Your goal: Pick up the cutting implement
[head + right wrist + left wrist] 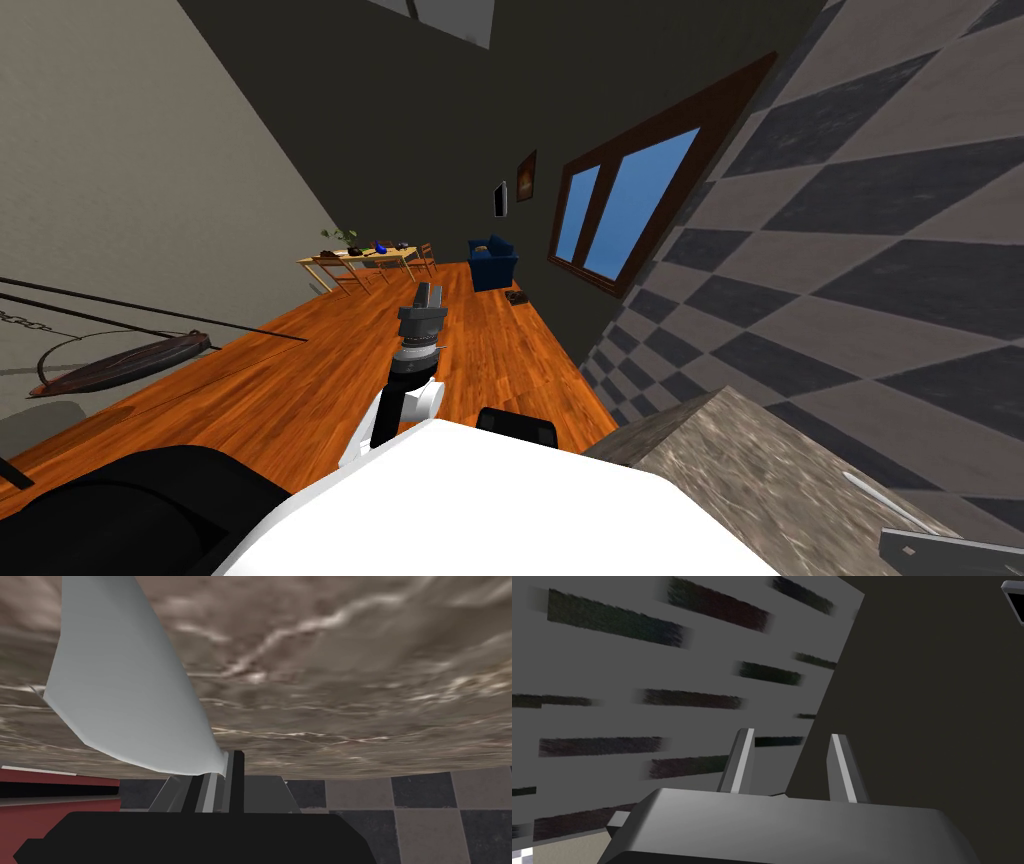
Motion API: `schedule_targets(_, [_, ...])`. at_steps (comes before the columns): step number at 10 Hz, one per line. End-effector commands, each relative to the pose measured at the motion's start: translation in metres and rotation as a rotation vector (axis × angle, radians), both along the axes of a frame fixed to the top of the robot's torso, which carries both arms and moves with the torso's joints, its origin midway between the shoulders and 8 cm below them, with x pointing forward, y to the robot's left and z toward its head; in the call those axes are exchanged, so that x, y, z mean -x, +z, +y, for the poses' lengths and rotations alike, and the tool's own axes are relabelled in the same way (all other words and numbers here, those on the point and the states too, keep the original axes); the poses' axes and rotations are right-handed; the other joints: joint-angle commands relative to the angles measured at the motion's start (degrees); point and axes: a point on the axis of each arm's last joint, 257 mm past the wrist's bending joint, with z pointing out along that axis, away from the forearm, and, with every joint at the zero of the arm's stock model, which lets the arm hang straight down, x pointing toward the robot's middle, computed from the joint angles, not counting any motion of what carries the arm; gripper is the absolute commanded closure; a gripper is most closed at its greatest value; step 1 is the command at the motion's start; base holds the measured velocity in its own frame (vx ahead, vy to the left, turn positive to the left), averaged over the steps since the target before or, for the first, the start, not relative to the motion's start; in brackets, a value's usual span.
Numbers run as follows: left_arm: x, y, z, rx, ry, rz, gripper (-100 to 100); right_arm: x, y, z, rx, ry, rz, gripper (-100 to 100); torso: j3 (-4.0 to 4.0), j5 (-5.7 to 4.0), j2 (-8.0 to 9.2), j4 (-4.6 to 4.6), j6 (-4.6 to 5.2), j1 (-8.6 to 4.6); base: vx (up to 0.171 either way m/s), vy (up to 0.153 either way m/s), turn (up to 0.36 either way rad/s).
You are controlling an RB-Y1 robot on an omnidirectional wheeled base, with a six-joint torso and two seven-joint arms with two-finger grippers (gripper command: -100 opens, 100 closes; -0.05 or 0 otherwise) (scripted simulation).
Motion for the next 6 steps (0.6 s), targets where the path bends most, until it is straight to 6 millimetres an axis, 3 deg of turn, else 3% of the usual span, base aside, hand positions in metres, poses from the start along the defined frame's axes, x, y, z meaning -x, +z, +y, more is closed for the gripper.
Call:
schedule_targets(1, [0.000, 0.000, 0.000, 0.000, 0.000, 0.000, 0, 0.000, 0.000, 0.000, 0.000, 0.000, 0.000, 0, 0.00, 0.00, 0.00, 0.00, 0.00, 0.00, 0.000, 0.000, 0.000])
schedule_targets(2, [0.000, 0.000, 0.000, 0.000, 0.000, 0.000, 0, -0.002, 0.006, 0.004, 0.001, 0.014, 0.000, 100, 0.00, 0.00, 0.00, 0.00, 0.00, 0.00, 0.021, 0.000, -0.086])
schedule_targets(5, [0.000, 0.000, 0.000, 0.000, 0.000, 0.000, 0, -0.003, 0.011, 0.010, 0.001, 0.026, 0.000, 100, -0.06, 0.04, -0.09, -0.04, 0.09, 0.11, 0.023, 0.006, -0.077])
schedule_targets(6, [0.000, 0.000, 0.000, 0.000, 0.000, 0.000, 0, -0.003, 0.011, 0.010, 0.001, 0.028, 0.001, 0, -0.05, 0.02, -0.07, -0.02, 0.05, 0.06, 0.000, 0.000, 0.000])
